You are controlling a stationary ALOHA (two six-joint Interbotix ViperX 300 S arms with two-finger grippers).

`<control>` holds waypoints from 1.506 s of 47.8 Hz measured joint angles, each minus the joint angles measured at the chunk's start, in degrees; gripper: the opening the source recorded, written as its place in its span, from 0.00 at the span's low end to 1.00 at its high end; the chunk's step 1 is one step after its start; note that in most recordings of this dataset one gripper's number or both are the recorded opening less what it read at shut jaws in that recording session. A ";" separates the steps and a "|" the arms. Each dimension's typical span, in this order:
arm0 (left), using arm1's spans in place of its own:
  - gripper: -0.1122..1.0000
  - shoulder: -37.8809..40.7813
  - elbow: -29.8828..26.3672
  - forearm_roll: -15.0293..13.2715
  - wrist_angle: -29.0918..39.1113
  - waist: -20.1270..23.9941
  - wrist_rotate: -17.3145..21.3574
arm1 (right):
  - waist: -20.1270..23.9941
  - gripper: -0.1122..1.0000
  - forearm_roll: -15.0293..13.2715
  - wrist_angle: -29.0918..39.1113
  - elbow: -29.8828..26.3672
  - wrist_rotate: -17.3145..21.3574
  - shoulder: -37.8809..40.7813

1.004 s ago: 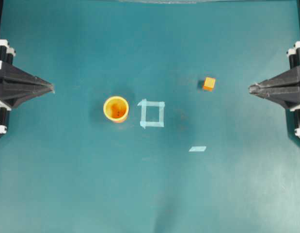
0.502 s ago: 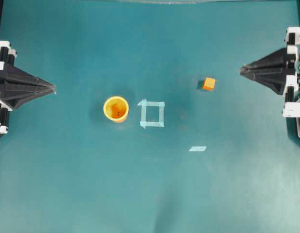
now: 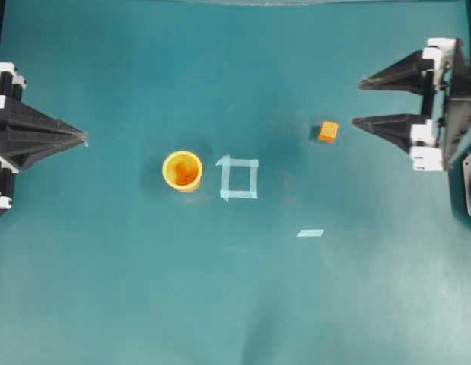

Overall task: Move the block toward the cup with right arm.
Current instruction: 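Reach the right gripper down over the orange cube and close on it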

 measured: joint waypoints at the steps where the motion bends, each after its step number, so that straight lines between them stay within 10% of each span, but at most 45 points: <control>1: 0.10 0.09 0.00 0.09 0.00 0.00 0.00 | -0.35 0.71 0.00 0.26 -0.18 0.35 0.88; 31: 0.10 0.00 -0.35 0.00 0.00 0.00 0.09 | -1.41 0.72 -0.35 7.21 -6.59 1.58 29.36; 72: 0.10 0.09 -1.05 0.09 0.00 0.00 1.05 | -3.96 0.71 -4.92 5.80 -5.63 1.49 36.21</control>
